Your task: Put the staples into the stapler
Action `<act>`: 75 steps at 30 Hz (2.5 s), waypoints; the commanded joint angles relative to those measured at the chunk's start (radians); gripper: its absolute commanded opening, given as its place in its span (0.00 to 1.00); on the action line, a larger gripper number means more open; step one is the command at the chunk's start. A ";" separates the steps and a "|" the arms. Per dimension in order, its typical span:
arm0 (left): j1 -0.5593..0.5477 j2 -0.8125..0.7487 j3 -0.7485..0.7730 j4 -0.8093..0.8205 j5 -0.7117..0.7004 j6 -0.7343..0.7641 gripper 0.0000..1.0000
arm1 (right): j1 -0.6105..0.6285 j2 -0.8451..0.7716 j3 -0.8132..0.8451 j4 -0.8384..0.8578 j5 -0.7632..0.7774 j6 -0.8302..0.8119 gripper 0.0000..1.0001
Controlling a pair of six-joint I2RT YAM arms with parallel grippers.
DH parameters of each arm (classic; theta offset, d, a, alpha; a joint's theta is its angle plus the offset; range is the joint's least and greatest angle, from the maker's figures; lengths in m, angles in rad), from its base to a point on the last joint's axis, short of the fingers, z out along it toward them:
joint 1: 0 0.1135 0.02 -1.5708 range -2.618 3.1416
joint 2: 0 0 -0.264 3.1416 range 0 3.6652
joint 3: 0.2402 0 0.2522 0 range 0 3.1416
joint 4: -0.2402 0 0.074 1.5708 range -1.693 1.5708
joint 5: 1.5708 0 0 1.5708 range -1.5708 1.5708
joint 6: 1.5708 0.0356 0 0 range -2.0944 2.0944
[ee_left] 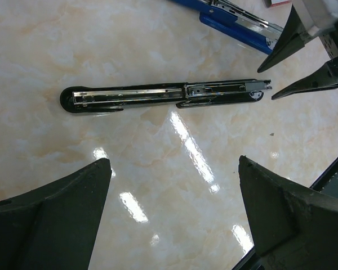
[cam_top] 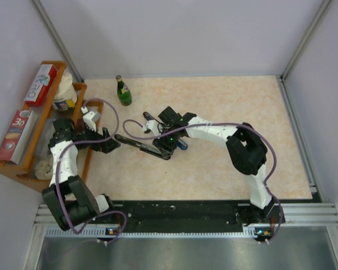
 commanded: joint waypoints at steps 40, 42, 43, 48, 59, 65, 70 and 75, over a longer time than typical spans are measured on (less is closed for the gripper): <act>-0.068 0.242 0.006 0.296 -0.105 -0.203 0.99 | 0.068 0.087 -0.022 0.118 0.224 -0.127 0.33; -0.070 0.243 0.007 0.296 -0.108 -0.202 0.99 | 0.068 0.091 -0.028 0.111 0.243 -0.141 0.32; -0.073 0.243 0.009 0.295 -0.109 -0.202 0.99 | 0.066 0.088 -0.034 0.109 0.257 -0.147 0.31; -0.084 0.240 0.015 0.295 -0.129 -0.199 0.99 | 0.065 0.051 -0.104 0.100 0.271 -0.165 0.31; -0.156 0.294 0.036 0.292 -0.209 -0.191 0.99 | 0.057 -0.036 -0.246 0.095 0.273 -0.203 0.31; -0.156 0.317 0.032 0.336 -0.226 -0.226 0.99 | 0.045 -0.035 -0.266 0.091 0.277 -0.203 0.31; -0.162 0.335 0.047 0.371 -0.253 -0.258 0.99 | 0.043 -0.047 -0.266 0.089 0.270 -0.203 0.31; -0.196 0.371 0.062 0.387 -0.306 -0.258 0.99 | 0.042 -0.048 -0.264 0.091 0.262 -0.202 0.31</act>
